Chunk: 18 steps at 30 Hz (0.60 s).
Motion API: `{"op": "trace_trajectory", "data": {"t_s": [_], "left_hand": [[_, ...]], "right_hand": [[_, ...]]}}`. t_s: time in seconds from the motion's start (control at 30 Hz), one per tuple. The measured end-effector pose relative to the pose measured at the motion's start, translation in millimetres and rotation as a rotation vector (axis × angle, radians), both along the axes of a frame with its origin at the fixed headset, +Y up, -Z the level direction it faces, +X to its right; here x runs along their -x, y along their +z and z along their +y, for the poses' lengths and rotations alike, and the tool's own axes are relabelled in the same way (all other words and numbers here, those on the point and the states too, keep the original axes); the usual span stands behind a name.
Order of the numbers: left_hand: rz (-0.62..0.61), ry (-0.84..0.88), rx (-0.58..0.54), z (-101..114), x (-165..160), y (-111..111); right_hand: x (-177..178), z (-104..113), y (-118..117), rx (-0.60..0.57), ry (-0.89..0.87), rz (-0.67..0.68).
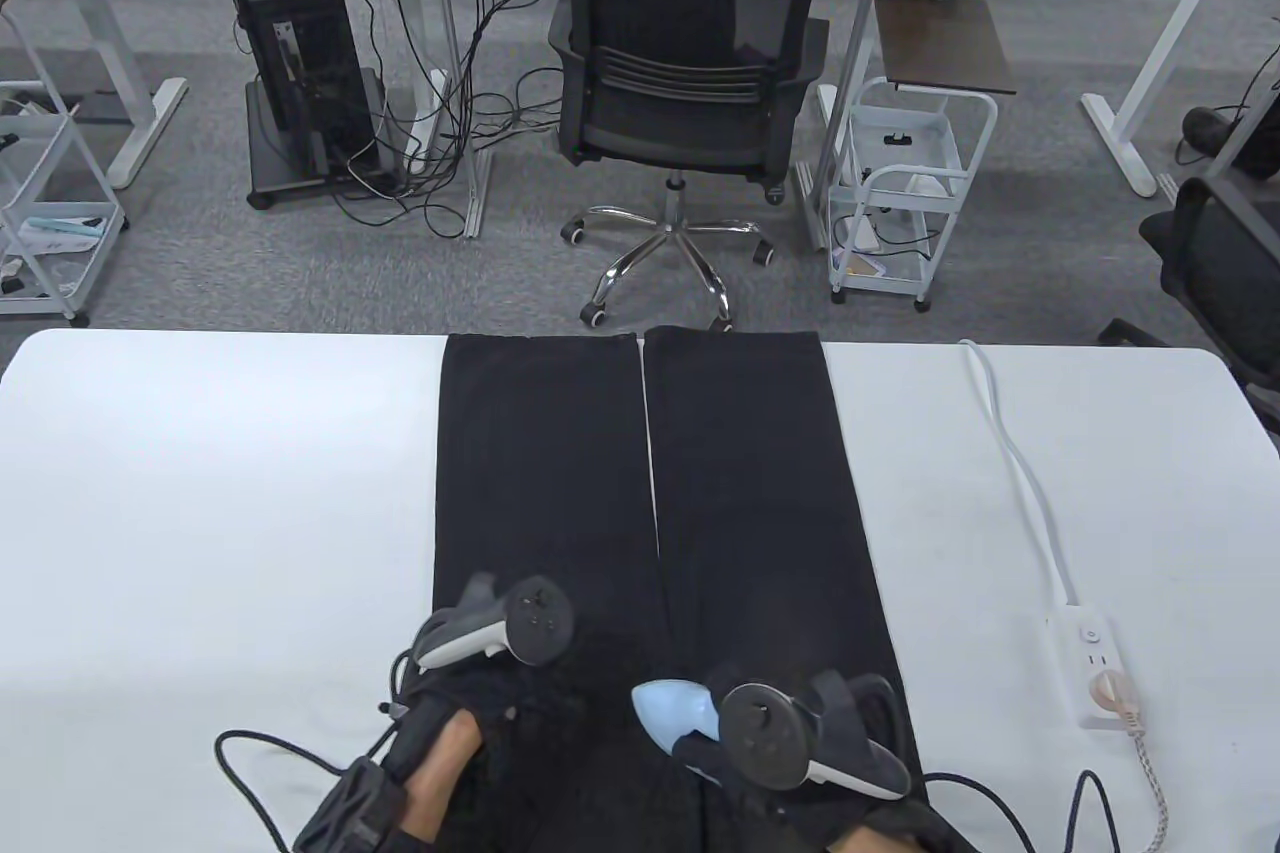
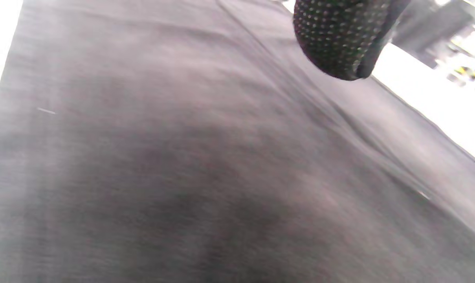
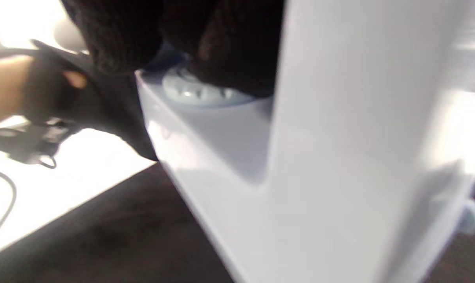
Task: Iron trousers with electric iron on table
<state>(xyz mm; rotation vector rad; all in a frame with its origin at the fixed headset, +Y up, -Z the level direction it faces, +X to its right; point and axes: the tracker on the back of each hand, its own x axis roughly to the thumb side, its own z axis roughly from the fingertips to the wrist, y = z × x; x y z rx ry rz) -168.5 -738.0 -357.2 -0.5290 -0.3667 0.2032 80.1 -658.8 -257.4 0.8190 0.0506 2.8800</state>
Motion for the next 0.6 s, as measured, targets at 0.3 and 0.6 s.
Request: {"op": "trace_trajectory", "data": {"t_s": [0.3, 0.6], "left_hand": [[0.214, -0.106, 0.08, -40.8, 83.1, -11.1], [0.245, -0.028, 0.155, -69.6, 103.3, -10.8]], "right_hand": [[101.5, -56.8, -4.4, 0.162, 0.065, 0.166], [142.4, -97.9, -41.8, 0.187, 0.26, 0.126]]}}
